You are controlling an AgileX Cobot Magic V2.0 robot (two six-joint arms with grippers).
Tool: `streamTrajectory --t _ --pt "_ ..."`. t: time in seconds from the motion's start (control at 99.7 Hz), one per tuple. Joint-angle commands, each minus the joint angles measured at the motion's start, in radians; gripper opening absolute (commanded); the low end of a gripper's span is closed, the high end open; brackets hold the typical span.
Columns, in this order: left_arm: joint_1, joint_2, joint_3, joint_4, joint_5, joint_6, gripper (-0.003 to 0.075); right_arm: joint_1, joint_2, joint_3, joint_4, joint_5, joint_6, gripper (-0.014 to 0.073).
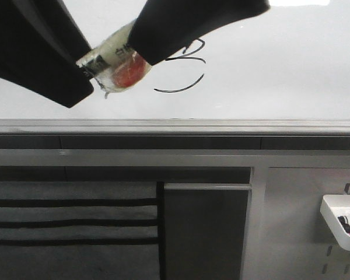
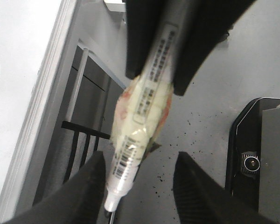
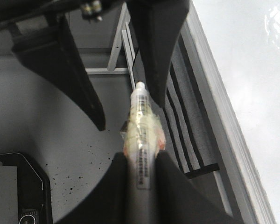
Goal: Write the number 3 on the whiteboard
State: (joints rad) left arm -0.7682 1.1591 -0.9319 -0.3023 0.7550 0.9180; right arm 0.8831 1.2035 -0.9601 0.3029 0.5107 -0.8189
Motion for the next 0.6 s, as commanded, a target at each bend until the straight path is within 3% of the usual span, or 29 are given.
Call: streamTrajectory --t 0.0,0.251,0.592 --pt "-0.007 -0.002 -0.037 -0.025 -0.048 0.002 0.0316 0.001 -0.020 -0.025 0.013 -0.064 -0.009 -0.0060" --pt "-0.007 0.013 -0.042 -0.025 -0.058 0.013 0.0304 0.001 -0.020 -0.025 0.013 -0.060 -0.009 -0.0060" --pt "-0.007 0.015 -0.042 -0.025 -0.058 0.021 0.0069 0.001 -0.020 -0.025 0.013 -0.060 -0.009 -0.0060"
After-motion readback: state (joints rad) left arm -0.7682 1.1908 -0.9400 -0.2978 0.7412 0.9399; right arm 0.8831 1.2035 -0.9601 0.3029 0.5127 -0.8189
